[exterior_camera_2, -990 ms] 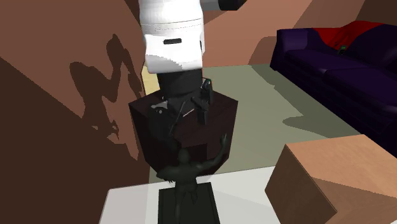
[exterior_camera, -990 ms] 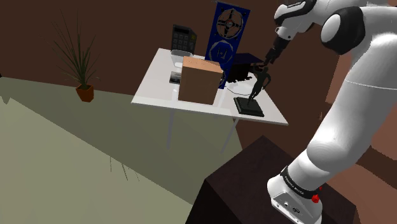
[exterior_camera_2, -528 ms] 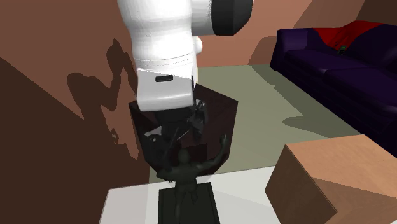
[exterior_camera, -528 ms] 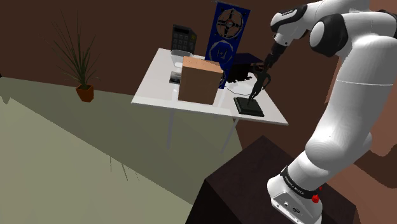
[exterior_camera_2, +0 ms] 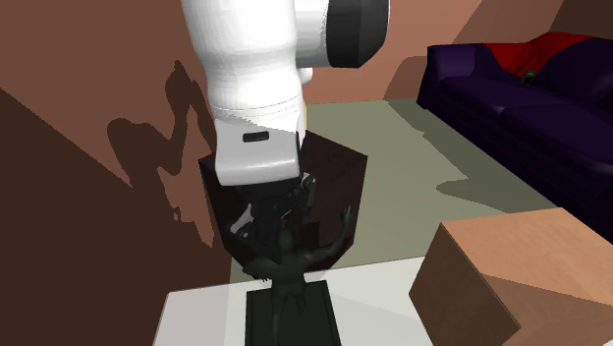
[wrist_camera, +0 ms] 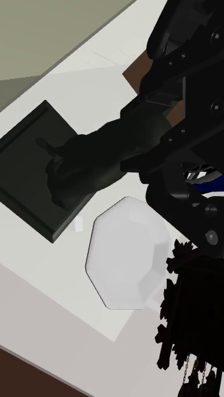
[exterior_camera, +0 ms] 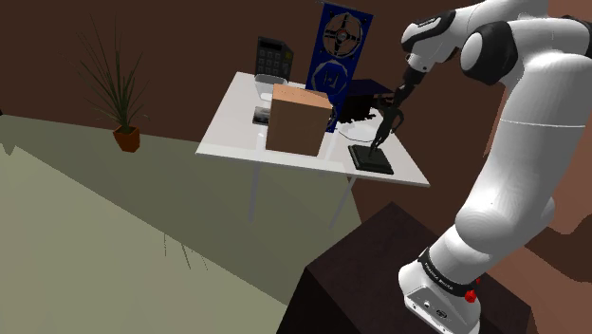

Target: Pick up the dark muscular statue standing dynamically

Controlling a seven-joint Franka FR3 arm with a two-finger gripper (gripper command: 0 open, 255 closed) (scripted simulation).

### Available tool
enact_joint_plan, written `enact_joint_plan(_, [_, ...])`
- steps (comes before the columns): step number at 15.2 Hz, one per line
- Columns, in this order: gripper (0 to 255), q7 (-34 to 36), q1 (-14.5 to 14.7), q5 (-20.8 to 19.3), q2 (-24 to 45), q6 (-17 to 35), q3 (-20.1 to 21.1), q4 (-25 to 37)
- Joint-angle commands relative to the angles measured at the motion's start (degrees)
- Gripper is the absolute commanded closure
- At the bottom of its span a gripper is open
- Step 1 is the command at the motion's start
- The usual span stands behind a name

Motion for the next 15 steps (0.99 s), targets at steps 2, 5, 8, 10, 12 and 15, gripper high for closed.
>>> enact_joint_plan(2, [255,0.0,0.0,0.0,0.0,0.0,0.0,0.0])
enact_joint_plan(5, [255,0.0,0.0,0.0,0.0,0.0,0.0,0.0])
enact_joint_plan(8, [255,0.3,0.0,-0.3,-0.3,-1.4,-0.1,1.1])
enact_joint_plan(10, [255,0.6,-0.1,-0.6,-0.6,-2.8,-0.3,2.3])
enact_joint_plan(12, [255,0.8,-0.2,-0.8,-0.8,-4.2,-0.4,3.6])
enact_joint_plan(15, [255,1.2,-0.4,-1.1,-1.0,-6.3,-0.5,5.6])
